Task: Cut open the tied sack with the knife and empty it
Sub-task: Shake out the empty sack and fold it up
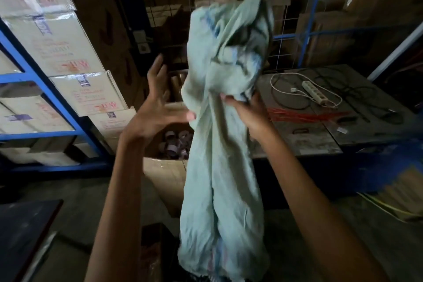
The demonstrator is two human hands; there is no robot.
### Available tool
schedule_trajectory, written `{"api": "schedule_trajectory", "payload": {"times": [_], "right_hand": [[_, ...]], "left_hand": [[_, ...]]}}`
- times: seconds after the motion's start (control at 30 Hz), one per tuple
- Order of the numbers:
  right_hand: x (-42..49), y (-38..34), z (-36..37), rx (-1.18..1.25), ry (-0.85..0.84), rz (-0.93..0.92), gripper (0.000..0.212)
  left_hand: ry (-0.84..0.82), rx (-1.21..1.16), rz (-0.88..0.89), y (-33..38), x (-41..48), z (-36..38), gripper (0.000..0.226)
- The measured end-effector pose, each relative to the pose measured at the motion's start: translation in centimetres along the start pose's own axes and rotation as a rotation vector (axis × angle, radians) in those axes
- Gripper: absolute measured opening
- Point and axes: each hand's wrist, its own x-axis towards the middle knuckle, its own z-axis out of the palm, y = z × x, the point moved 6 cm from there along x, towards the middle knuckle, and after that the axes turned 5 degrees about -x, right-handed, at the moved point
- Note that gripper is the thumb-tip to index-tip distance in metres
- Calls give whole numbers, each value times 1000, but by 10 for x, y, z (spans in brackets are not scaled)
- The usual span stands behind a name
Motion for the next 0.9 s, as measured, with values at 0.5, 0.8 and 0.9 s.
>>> {"api": "schedule_trajectory", "payload": {"times": [0.5, 0.8, 0.9], "right_hand": [[33, -60, 3, 179, -117, 61, 54], [-64, 95, 0, -281, -491, 244, 114], [-75, 101, 43, 76, -149, 180, 46]], "left_hand": [[346, -228, -327, -110, -8, 47, 29], [220, -661, -433, -57, 22, 45, 28], [141, -651, -569, -46, 37, 77, 47]]}}
